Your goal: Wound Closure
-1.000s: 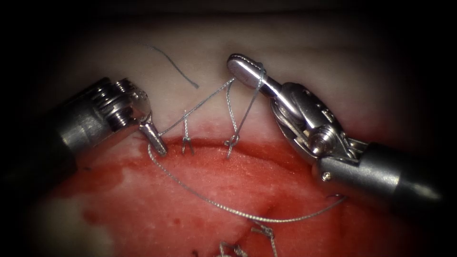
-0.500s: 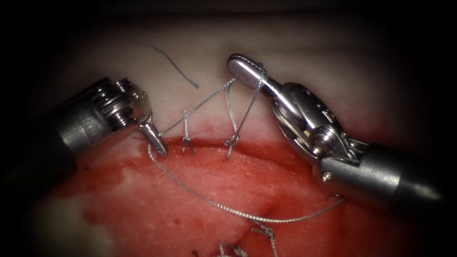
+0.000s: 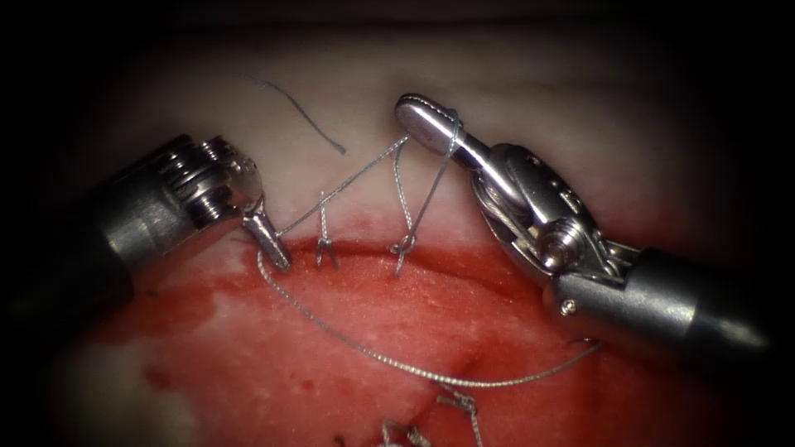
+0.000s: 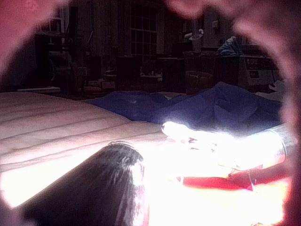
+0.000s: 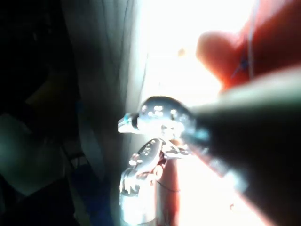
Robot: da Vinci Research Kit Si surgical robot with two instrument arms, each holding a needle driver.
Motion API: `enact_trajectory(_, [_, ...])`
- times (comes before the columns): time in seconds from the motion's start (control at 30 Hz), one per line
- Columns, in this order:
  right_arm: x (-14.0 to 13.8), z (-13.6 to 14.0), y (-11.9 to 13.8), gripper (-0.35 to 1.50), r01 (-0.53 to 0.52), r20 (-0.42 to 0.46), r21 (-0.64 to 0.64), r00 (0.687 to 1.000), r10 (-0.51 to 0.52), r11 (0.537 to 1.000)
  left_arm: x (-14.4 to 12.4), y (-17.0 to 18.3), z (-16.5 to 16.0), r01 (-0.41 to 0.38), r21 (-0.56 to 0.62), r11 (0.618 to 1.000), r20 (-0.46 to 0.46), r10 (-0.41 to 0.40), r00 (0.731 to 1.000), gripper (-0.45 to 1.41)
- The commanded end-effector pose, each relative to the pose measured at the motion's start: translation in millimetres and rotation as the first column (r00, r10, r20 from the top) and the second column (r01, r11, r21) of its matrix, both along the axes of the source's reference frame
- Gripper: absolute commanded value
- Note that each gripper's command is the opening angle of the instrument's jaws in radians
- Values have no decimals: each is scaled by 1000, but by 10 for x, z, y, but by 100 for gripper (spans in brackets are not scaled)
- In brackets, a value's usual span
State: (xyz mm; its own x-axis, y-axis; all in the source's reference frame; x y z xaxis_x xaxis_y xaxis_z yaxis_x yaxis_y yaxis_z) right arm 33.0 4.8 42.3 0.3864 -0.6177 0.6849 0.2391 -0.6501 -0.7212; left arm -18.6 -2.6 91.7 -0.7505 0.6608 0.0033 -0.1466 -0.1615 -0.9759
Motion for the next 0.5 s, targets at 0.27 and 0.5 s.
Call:
enact_trajectory(0.27, [7, -9, 12, -35, -5, -6, -5, 1000, 5, 1000, -1, 14, -9, 4, -8, 1000, 4, -4, 1000, -45])
enact_trajectory(0.5, [7, -9, 12, -35, -5, -6, -5, 1000, 5, 1000, -1, 14, -9, 4, -8, 1000, 4, -4, 1000, -45])
